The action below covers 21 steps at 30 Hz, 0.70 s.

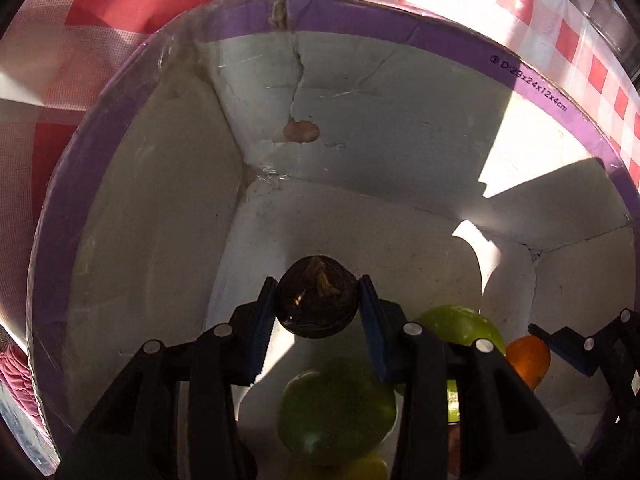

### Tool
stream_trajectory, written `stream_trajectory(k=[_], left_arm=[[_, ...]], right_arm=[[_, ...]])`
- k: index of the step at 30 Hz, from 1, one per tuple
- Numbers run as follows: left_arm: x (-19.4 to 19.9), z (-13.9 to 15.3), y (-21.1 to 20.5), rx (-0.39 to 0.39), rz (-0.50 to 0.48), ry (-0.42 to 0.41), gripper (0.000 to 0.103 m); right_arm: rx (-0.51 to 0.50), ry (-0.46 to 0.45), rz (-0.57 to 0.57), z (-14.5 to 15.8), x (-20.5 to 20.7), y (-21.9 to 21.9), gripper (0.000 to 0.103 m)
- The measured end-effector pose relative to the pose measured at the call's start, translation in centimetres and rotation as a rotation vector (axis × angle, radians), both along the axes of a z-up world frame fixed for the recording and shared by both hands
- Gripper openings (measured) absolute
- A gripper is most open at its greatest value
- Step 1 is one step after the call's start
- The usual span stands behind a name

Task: Organize fruits
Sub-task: 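Carry the orange and mangosteen with both grippers over the white box, then open both grippers to drop the orange and mangosteen into the box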

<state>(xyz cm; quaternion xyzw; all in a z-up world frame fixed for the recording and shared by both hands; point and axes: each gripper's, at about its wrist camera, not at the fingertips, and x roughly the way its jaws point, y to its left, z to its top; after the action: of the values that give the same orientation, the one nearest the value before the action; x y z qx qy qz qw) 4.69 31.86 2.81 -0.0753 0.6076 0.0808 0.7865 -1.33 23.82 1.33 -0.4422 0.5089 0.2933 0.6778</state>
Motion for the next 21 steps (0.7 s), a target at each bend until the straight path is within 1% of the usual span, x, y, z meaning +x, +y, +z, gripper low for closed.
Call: stream_trajectory(k=[3,5,6,7,8,9,10,11,12,13,15,17,18,19,20,21], left_arm=[[0.1,-0.4,0.1,-0.009,0.005,0.011,0.041],[0.1,-0.4,0.3,-0.004,0.015,0.023,0.042],[0.1,-0.5,0.5,-0.010,0.025,0.029,0.042],[0.1,-0.6,0.7,-0.023,0.039,0.035,0.044],[0.1,-0.6,1.0,-0.031,0.055,0.039,0.053],[0.0,-0.6,1.3,-0.047,0.064,0.037,0.058],[-0.2,-0.5,1.4,-0.078,0.065,0.033,0.061],[-0.4,-0.2,1.5,-0.109,0.068,0.030,0.070],[-0.7,0.1,1.6,-0.125,0.071,0.021,0.074],[-1.1,0.7,1.5,-0.123,0.069,-0.001,0.077],[-2.2,2.5,1.3,-0.097,0.049,-0.066,0.079],[-3.8,4.8,1.2,-0.078,0.032,-0.147,0.083],[-4.7,5.9,1.2,-0.071,0.031,-0.188,0.084],[-5.9,7.3,1.2,-0.058,0.030,-0.234,0.091],[-7.3,8.7,1.1,-0.032,0.032,-0.284,0.096],[-8.6,10.3,1.2,0.000,0.035,-0.336,0.098]], right_arm=[[-0.008,-0.020,0.017,-0.5,-0.1,0.2,0.041],[0.004,-0.025,0.024,-0.4,-0.2,-0.1,0.041],[0.008,-0.023,0.033,-0.4,-0.4,-0.3,0.043],[0.012,-0.027,0.040,-0.3,-0.4,-0.3,0.049],[0.027,-0.036,0.045,0.0,-0.8,-0.4,0.061],[0.049,-0.047,0.053,0.4,-1.1,-0.6,0.067],[0.068,-0.066,0.067,0.8,-1.5,-0.6,0.080],[0.081,-0.093,0.077,1.2,-2.0,-0.8,0.086],[0.090,-0.118,0.076,1.5,-2.4,-1.0,0.086],[0.095,-0.135,0.074,1.8,-2.8,-1.2,0.087],[0.123,-0.164,0.068,2.6,-3.8,-1.8,0.088],[0.167,-0.174,0.047,3.8,-4.9,-2.5,0.088],[0.195,-0.167,0.034,4.5,-5.4,-2.9,0.088],[0.226,-0.146,0.020,5.1,-5.6,-3.3,0.088],[0.260,-0.114,0.001,5.9,-6.3,-3.3,0.088],[0.294,-0.072,-0.020,6.5,-6.4,-3.5,0.088]])
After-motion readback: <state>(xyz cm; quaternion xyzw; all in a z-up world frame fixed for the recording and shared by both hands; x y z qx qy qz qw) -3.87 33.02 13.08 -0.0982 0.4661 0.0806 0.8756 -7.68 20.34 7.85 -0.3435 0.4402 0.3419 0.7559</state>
